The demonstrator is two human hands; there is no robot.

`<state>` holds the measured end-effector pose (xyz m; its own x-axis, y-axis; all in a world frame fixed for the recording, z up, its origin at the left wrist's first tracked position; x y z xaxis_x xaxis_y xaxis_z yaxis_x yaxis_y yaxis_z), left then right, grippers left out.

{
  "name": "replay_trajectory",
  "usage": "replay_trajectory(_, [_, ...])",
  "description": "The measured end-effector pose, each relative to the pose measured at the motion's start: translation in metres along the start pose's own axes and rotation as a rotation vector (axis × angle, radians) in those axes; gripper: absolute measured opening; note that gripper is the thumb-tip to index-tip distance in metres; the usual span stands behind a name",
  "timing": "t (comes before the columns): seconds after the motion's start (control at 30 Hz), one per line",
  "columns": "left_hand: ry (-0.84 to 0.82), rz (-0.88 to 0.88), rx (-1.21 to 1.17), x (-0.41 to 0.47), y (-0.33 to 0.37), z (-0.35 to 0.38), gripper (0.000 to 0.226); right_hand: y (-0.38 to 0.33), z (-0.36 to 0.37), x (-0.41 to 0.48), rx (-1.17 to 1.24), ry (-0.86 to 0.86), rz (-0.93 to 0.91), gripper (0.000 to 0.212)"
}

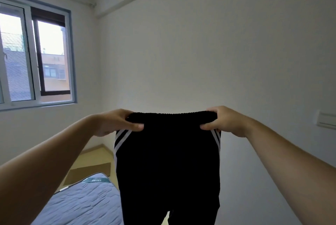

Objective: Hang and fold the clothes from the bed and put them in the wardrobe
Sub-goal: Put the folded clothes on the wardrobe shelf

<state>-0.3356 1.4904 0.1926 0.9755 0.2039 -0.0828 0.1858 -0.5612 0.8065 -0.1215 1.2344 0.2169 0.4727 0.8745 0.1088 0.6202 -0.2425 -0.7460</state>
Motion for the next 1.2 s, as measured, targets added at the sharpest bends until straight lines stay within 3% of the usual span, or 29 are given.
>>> replay_trajectory(0.1, [0.149,0.095,0.143,-0.001,0.002,-0.005,0.029,-0.002,-0.001,-0.006,0.074,0.133,-0.119,0.015])
replay_trajectory(0.2, [0.192,0.273,-0.126,-0.009,0.009,-0.011,0.028,-0.007,-0.002,-0.016,0.142,0.204,-0.185,0.016])
replay_trajectory(0.3, [0.081,0.455,-0.251,-0.023,0.026,-0.013,0.033,-0.018,-0.001,-0.027,0.201,0.260,-0.261,0.024])
replay_trajectory(0.43, [-0.273,0.565,-0.470,-0.035,0.056,0.010,0.025,-0.049,0.007,-0.034,0.340,0.291,-0.445,0.050])
replay_trajectory(0.5, [-0.338,0.592,-0.503,-0.032,0.073,0.024,0.028,-0.065,0.017,-0.031,0.564,0.234,-0.525,0.052])
replay_trajectory(0.57, [-0.266,0.627,-0.477,-0.025,0.090,0.035,0.028,-0.081,0.033,-0.024,0.727,0.128,-0.554,0.036])
replay_trajectory(0.63, [-0.193,0.664,-0.478,-0.013,0.101,0.044,0.045,-0.097,0.046,-0.018,0.789,0.021,-0.571,0.016])
replay_trajectory(0.7, [-0.141,0.653,-0.555,-0.003,0.103,0.052,0.053,-0.105,0.052,-0.014,0.817,-0.030,-0.559,0.016])
replay_trajectory(0.83, [-0.123,0.635,-0.595,0.006,0.093,0.058,0.041,-0.094,0.050,-0.009,0.665,0.105,-0.407,0.038])
replay_trajectory(0.93, [-0.183,0.610,-0.545,0.007,0.084,0.059,0.036,-0.082,0.045,-0.008,0.333,0.216,-0.273,0.036])
replay_trajectory(1.0, [-0.270,0.557,-0.495,0.008,0.079,0.064,0.037,-0.073,0.042,-0.006,0.170,0.202,-0.201,0.032])
replay_trajectory(1.1, [-0.296,0.498,-0.407,0.011,0.071,0.072,0.031,-0.062,0.038,-0.006,0.162,0.206,-0.154,0.032])
replay_trajectory(1.2, [-0.195,0.496,-0.400,0.013,0.069,0.068,0.022,-0.065,0.023,-0.018,0.223,0.407,-0.244,0.030])
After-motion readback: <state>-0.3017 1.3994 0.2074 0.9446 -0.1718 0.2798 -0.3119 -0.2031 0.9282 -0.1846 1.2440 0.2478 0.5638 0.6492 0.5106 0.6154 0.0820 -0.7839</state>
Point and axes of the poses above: each hand's wrist, its own x-axis towards the middle knuckle, its own z-axis out of the palm, y = z × x, the point moved 6 cm from there along x, towards the middle knuckle, and after that the axes turned 6 degrees about -y, right-handed, at the moved point
